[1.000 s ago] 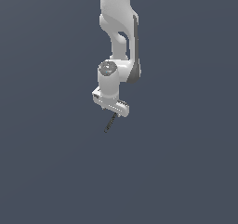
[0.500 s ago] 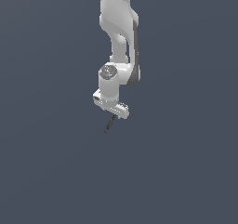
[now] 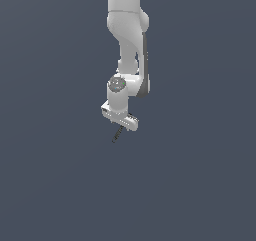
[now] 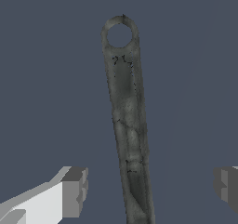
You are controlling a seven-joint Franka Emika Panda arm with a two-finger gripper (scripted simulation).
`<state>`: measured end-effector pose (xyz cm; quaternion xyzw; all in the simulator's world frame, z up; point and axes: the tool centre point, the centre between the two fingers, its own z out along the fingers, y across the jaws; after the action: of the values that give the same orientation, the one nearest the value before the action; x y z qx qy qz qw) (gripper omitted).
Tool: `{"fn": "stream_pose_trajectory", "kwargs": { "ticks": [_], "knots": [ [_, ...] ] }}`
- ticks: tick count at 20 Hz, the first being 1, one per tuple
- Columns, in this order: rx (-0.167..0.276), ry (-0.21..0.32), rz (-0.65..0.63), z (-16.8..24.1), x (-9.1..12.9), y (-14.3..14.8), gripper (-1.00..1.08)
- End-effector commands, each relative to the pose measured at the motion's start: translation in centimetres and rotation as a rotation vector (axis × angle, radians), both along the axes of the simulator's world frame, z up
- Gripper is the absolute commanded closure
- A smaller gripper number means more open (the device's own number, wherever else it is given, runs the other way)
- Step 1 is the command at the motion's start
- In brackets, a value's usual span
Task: Pick up the object and move it to a goal position.
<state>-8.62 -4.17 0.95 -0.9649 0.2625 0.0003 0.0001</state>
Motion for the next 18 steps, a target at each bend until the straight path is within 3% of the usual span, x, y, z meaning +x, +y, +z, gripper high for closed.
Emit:
{"fn": "stream_pose_trajectory", "kwargs": {
  "ticks": [1,18],
  "knots": [
    [0.0,0.0,-0.001,-0.2,0.0,0.0,1.08],
    [-0.001,-0.001,-0.004,1.1,-0.3,0.3,1.08]
  ]
}}
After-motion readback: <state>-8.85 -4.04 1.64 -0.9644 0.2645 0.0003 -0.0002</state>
